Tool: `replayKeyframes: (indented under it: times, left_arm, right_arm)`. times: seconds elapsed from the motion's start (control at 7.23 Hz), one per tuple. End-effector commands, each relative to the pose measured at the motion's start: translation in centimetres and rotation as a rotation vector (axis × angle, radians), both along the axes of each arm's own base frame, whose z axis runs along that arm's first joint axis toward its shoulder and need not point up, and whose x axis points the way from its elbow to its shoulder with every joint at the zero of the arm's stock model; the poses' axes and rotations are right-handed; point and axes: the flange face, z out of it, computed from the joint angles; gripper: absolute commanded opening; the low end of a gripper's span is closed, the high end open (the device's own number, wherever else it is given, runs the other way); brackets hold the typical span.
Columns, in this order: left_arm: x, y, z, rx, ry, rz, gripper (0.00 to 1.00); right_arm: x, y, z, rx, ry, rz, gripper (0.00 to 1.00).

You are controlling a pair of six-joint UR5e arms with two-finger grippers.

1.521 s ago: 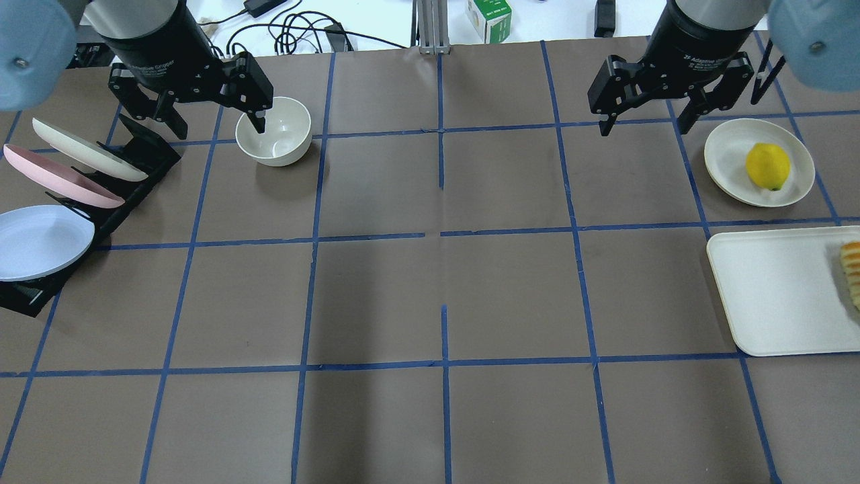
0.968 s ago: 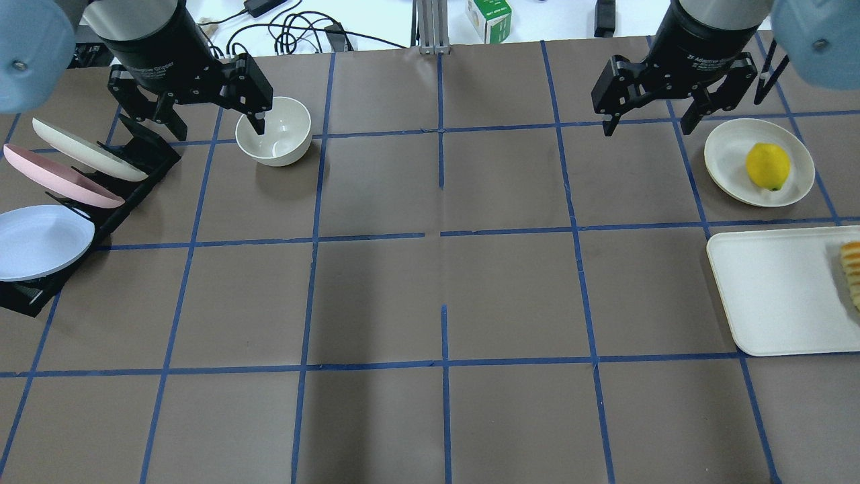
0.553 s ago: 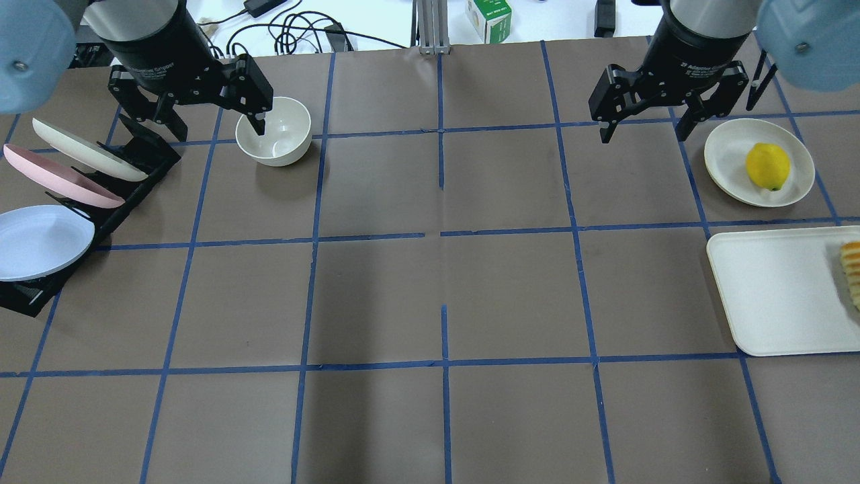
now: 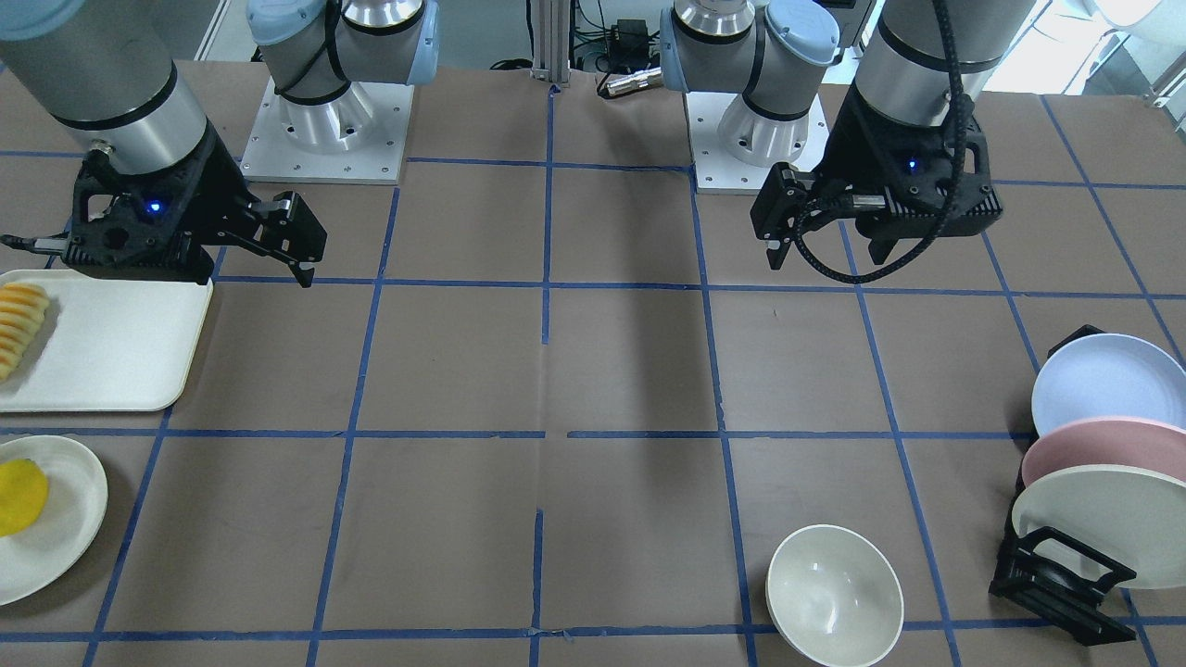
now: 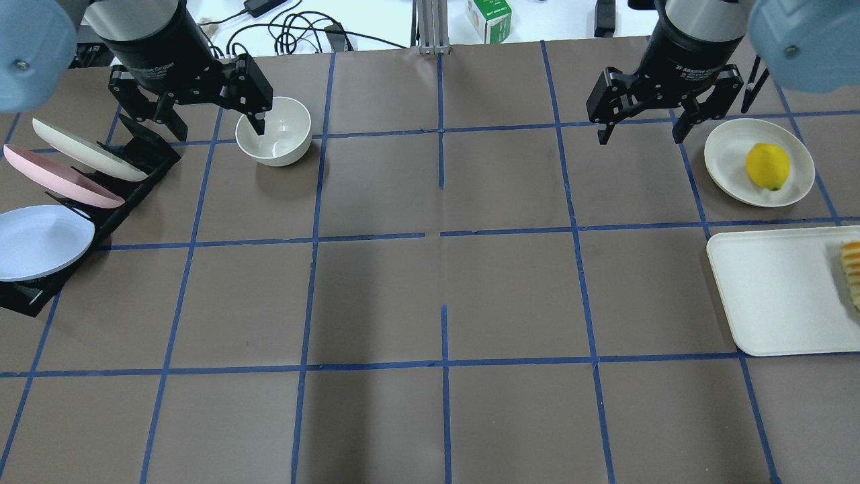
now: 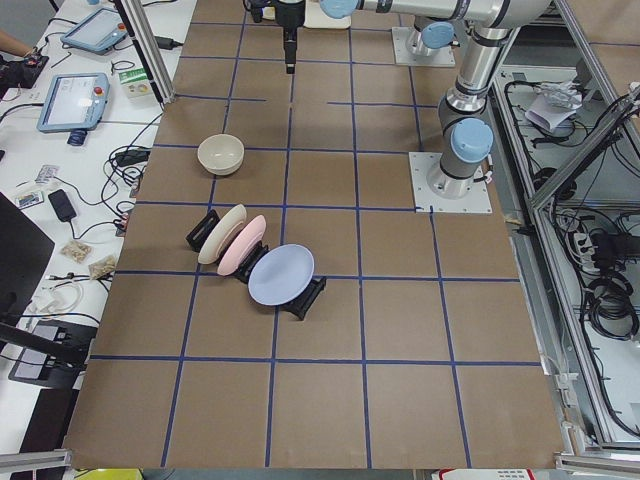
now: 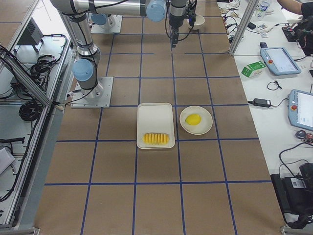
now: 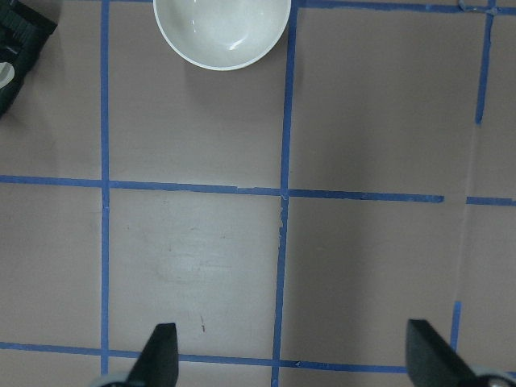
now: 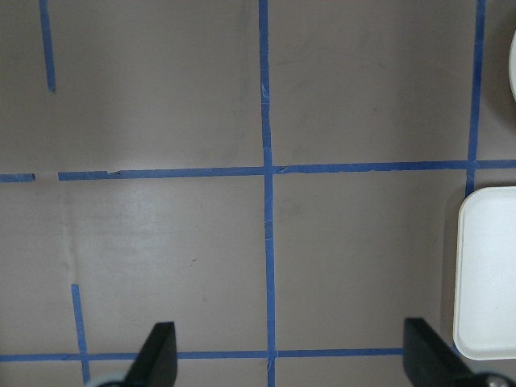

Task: Place bowl and put lemon in it

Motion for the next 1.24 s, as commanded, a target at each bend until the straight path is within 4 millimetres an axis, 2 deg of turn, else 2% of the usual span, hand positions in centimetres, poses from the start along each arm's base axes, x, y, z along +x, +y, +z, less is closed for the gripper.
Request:
replayKeyframes:
  times: [0.0,0.97,1.11]
  left_arm:
    - [0.1,0.0,0.0,0.0,0.0,0.002,1.0]
    - [0.2,-0.3,0.0,-0.008,0.0,0.005,1.0]
    - [0.2,-0.3,-0.1,-0.005,0.0,0.005,1.0]
  right_arm:
    - [-0.1,-0.3,-0.3,0.002,0.001,-0.005,1.0]
    - [-0.3,-0.9,-1.0,0.008,0.0,-0.013,1.0]
    - [-1.3,-1.2,-1.3,0.019,-0.003,-0.027,1.0]
